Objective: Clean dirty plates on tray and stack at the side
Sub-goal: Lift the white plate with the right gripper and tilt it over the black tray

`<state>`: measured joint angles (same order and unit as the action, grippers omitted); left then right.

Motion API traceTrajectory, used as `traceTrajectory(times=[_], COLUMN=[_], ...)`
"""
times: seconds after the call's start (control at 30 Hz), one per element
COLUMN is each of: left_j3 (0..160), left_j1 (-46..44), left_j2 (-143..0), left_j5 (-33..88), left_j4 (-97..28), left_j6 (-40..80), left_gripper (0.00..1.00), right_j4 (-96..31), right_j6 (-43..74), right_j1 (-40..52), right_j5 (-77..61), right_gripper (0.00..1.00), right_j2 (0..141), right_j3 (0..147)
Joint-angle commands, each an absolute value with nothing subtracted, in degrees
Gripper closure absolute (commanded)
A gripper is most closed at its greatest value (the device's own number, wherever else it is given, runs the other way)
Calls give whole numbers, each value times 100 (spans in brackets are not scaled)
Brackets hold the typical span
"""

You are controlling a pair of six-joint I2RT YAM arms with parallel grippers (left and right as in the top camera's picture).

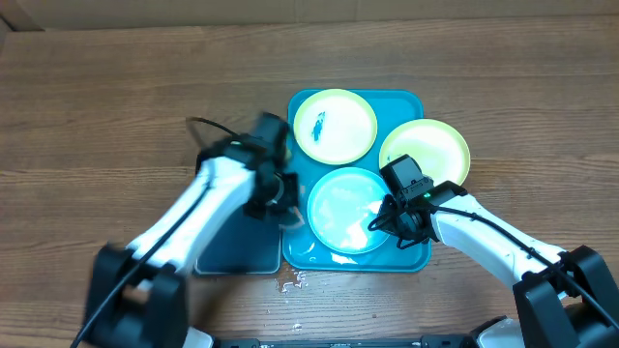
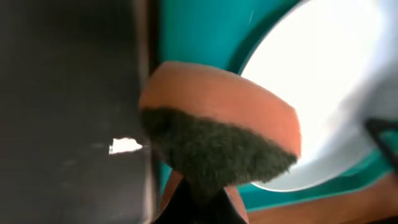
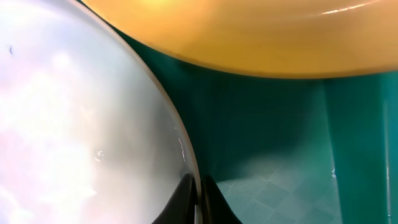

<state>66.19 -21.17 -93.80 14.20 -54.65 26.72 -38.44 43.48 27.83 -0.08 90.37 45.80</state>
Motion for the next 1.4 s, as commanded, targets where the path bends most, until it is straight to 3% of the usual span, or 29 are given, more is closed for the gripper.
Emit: traceTrajectory(times=[0.0, 0.13, 0.43, 0.53, 0.57, 0.6, 0.63, 0.7, 0.73, 0.77, 1.07, 1.37], left_j3=[6845, 6705, 5774, 5791, 5813, 5872, 5992, 6208, 6340, 6464, 7889, 8892], left_j1=[-1719, -1481, -1413, -1302, -1262, -1197, -1114, -1022, -972, -928, -628, -548], left_j2=[-8687, -8709, -9188, -9253, -9227, -9194, -9139, -9035, -8967, -8892, -7850, -6744], left_j5=[674, -395, -659, -504, -440, -353, -274, -183, -174, -165, -143, -150], left_j4=[-5732, -6101, -5332, -5411, -5446, -5518, -5642, -5874, -6016, -6149, -7102, -7400], left_j6=[2259, 2169, 2193, 2228, 2228, 2228, 2228, 2226, 2226, 2224, 2228, 2222], left_gripper=[96, 96, 96, 87, 80, 66, 45, 30, 10, 0, 0, 0], right_j4=[-3916, -3911, -3909, -3911, -3913, -3922, -3981, -4248, -4425, -4593, -5723, -4517], right_j6=[4300, 4300, 4171, 3894, 3747, 3577, 3341, 3251, 3251, 3249, 2018, 1922], right_j1=[2801, 2801, 2801, 2801, 2801, 2801, 2801, 2801, 2801, 2801, 3489, 5037], right_j5=[187, 185, 176, 152, 113, 43, -84, -80, -40, 10, 589, 2250], right_gripper=[96, 96, 96, 96, 96, 96, 96, 96, 96, 96, 96, 96], right_j2=[9122, 9122, 9122, 9122, 9122, 9120, 9120, 9111, 9102, 9083, 9017, 9216], right_j3=[4499, 4499, 4499, 4499, 4501, 4508, 4563, 4777, 4934, 5105, 7426, 7876])
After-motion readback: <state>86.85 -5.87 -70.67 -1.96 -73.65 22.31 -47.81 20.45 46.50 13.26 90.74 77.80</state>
